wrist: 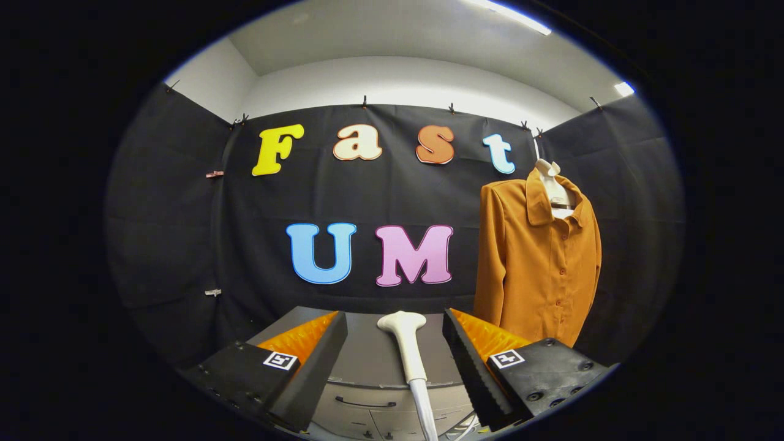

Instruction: Iron the clothes twice with a garment steamer, once on the left side and once on the right side.

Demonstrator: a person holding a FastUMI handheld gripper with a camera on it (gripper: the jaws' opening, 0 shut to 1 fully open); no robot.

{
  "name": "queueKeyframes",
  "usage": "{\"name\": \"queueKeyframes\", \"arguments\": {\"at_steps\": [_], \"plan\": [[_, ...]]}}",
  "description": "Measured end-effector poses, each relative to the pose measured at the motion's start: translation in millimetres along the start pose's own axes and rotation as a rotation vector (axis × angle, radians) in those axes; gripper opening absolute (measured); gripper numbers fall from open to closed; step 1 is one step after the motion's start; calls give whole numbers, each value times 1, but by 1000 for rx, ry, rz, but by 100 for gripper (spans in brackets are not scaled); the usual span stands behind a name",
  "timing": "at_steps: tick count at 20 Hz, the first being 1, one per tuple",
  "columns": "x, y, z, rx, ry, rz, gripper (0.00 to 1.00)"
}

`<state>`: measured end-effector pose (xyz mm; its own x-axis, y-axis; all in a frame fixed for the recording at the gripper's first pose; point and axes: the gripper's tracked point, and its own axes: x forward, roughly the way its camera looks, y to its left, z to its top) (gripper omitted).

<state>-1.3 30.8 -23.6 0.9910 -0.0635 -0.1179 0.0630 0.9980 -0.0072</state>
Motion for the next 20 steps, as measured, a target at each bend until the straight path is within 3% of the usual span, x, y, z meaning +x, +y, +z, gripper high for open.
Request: {"name": "queueKeyframes", "arguments": {"at_steps": [6, 20], "plan": [[23, -4, -24, -4, 81, -11, 98], [139, -27, -110, -5, 366, 52, 99]]}}
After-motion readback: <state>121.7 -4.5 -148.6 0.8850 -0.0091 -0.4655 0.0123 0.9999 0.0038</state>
